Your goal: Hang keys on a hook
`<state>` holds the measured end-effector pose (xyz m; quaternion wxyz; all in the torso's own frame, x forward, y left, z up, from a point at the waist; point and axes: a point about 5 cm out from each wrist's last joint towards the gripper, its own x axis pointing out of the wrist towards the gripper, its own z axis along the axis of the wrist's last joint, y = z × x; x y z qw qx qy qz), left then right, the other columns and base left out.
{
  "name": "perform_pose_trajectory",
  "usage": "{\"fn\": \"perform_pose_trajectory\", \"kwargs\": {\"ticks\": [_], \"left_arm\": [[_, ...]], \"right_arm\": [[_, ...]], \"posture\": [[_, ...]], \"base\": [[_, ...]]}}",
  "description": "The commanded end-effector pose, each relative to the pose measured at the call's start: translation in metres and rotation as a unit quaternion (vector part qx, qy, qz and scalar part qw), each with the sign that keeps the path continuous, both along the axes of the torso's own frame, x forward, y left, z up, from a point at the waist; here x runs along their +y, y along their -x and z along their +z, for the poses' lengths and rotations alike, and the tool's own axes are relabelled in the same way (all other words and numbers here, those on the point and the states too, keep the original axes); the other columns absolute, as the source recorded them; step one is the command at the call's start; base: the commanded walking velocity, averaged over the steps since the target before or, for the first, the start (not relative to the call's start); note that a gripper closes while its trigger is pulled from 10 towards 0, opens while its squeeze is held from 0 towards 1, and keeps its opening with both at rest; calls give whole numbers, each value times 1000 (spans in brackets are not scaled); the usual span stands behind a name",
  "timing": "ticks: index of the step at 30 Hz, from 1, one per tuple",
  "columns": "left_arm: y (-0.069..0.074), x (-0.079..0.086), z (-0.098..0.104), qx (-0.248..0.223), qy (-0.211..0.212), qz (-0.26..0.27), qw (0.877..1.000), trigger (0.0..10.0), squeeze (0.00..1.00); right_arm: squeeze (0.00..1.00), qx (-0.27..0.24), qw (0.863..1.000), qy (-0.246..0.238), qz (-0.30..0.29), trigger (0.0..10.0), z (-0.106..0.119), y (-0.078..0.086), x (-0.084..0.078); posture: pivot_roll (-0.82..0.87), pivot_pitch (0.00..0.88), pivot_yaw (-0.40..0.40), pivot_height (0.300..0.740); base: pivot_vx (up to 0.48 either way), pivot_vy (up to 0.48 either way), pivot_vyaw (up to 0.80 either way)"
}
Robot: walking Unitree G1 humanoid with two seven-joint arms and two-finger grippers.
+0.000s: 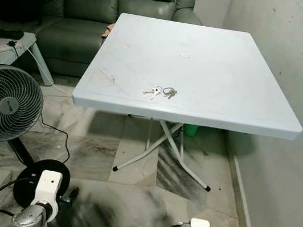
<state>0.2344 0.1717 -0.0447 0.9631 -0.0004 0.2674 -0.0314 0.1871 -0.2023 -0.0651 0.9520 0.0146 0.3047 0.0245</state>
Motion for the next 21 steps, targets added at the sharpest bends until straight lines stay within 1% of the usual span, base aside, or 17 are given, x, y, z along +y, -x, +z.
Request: {"fn": "perform_pose_trajectory", "kwargs": {"ticks": [1,2,3,5,6,7,8,11,13,16,17,20,21], "left_arm": [[-13,0,12,-38,3,-7,999,10000,0],[-14,-1,14,-45,5,-9,999,10000,0],[-19,-1,19,-65,5,-13,998,10000,0],[-23,-1,25,-85,4,-16,996,10000,0],[-27,0,31,-107,8,-16,994,10000,0],[-29,0,33,-115,10,-15,993,10000,0],[-32,2,39,-137,14,-14,990,10000,0],[-35,3,46,-164,19,-16,986,10000,0],[-38,4,56,-193,25,-18,981,10000,0],[-41,5,64,-218,29,-19,975,10000,0],[-44,4,71,-235,31,-24,971,10000,0],[-48,3,81,-254,28,-27,967,10000,0],[-52,2,88,-267,34,-27,963,10000,0]], "right_arm": [[1000,-29,1000,-6,5,10000,6,-8,4],[1000,-36,999,-2,9,10000,8,-10,5],[1000,-54,998,-5,18,10000,12,-15,9],[1000,-74,997,-14,27,10000,16,-21,13],[1000,-101,994,-19,34,10000,23,-28,17],[1000,-112,993,-20,36,10000,26,-30,18],[1000,-138,989,-27,39,10000,32,-34,20],[1000,-168,985,-30,41,10000,40,-39,20],[1000,-207,977,-33,42,10000,51,-43,20],[1000,-236,970,-31,42,10000,61,-47,20],[1000,-253,966,-29,44,10000,67,-49,19],[1000,-278,959,-28,47,10000,78,-53,19],[1000,-293,955,-24,48,10000,86,-57,19]], "posture": [[-59,0,34,732],[-59,0,34,732],[-59,0,34,732],[-58,0,35,732],[-58,0,35,732],[-58,0,37,732],[-57,0,37,732],[-53,0,34,732],[-53,0,32,732],[-52,0,28,732],[-50,0,27,732],[-48,0,23,732],[-48,0,22,732]], "base": [[0,0,0],[0,0,0],[0,0,0],[0,0,0],[0,0,0],[0,0,0],[0,0,0],[0,0,0],[0,0,0],[0,0,0],[0,0,0],[0,0,0],[0,0,0]]}}
